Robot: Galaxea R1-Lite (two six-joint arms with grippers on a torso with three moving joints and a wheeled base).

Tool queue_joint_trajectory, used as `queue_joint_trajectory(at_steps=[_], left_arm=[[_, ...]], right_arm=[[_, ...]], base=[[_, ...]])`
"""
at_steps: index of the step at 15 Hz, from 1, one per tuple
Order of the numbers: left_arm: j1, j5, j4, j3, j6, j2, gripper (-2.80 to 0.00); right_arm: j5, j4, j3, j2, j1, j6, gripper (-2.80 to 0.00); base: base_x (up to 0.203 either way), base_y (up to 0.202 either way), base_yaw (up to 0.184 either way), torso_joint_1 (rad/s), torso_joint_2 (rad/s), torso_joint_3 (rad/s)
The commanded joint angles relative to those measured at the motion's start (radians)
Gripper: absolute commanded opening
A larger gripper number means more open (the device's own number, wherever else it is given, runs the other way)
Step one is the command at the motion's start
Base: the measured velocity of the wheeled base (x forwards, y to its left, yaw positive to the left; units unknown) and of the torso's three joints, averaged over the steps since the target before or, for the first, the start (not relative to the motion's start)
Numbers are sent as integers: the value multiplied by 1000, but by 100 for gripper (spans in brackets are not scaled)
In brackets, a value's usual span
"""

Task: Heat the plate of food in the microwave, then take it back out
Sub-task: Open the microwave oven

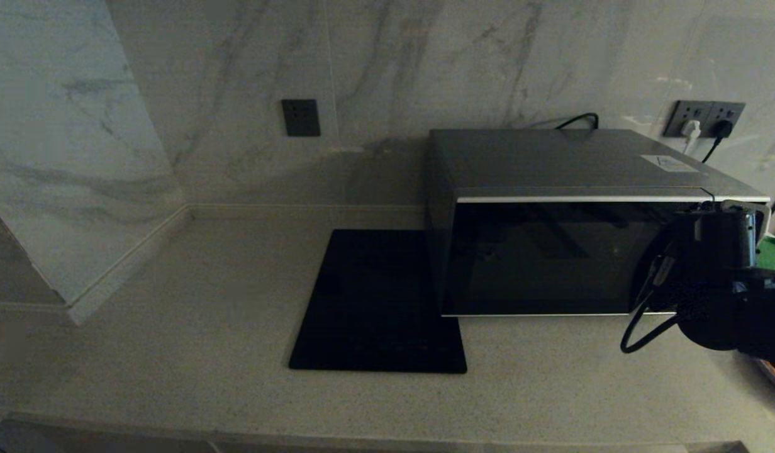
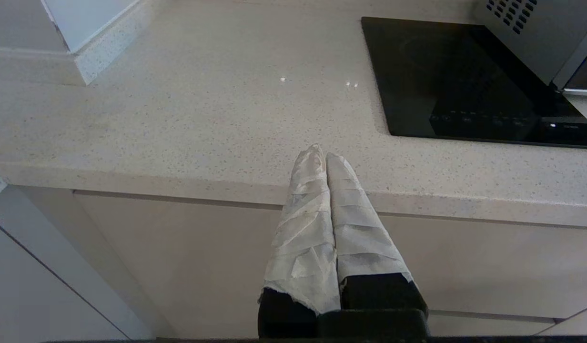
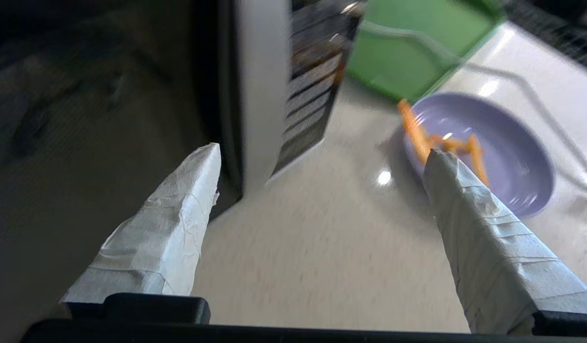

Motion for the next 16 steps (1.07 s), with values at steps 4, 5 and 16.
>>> queue_joint_trajectory(at_steps=[4,5,16], left_arm=[[0,0,0,0,-1,0,-280],[0,0,0,0,-1,0,-280],[0,0,0,0,-1,0,-280]], right_arm=[[-28,-198,65,102,-44,-65,0],[-28,-206,63,122,-49,-65,0],[-31,-367,51,288,-96,-70,0]], base=[[0,0,0,0,0,0],[0,0,0,0,0,0],[0,0,0,0,0,0]])
